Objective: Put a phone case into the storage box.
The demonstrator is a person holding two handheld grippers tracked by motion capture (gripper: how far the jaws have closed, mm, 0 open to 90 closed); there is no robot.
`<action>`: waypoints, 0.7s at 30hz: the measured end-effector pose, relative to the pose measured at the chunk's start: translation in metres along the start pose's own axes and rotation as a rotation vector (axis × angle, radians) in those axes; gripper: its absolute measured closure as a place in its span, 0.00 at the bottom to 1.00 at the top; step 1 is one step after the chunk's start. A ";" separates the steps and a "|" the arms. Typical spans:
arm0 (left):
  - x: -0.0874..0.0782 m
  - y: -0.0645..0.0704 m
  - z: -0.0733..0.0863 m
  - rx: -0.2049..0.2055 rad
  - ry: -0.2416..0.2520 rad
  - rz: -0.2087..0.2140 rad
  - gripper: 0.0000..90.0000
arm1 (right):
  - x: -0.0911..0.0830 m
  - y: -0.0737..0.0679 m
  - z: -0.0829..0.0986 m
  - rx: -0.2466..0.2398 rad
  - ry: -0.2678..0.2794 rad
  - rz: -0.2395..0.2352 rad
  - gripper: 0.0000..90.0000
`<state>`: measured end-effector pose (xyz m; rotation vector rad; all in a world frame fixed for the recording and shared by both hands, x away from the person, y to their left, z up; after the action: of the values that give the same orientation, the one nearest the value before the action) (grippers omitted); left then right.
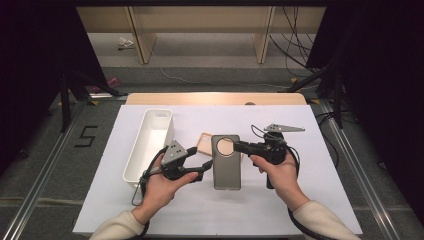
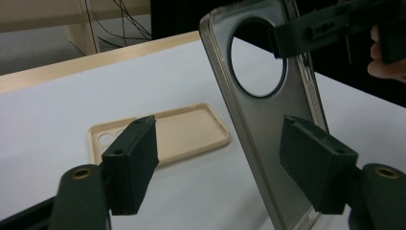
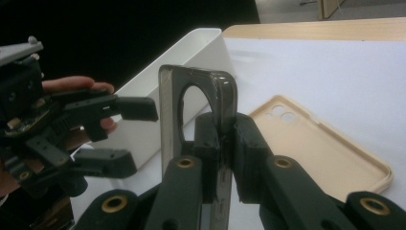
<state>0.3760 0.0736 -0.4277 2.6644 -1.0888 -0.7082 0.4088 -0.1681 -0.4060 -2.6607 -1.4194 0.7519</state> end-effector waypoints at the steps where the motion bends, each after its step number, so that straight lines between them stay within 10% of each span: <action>1: 0.001 0.000 -0.002 -0.001 0.004 -0.004 0.35 | 0.000 -0.001 0.000 0.000 -0.001 -0.003 0.91; 21: 0.009 0.004 -0.023 -0.102 0.033 0.005 0.62 | 0.005 -0.006 0.001 -0.016 -0.008 -0.005 0.91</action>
<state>0.3904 0.0643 -0.4090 2.5775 -1.0226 -0.6968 0.4063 -0.1609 -0.4078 -2.6677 -1.4402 0.7543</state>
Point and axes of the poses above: each handheld gripper's, and its own axes: x roughly forward along the jaws, z roughly out of its underside, y roughly to its right, the point moved 3 cm from there along x, roughly forward along the jaws, and after that the axes turned 12 degrees about -x, right-handed, at the moved point
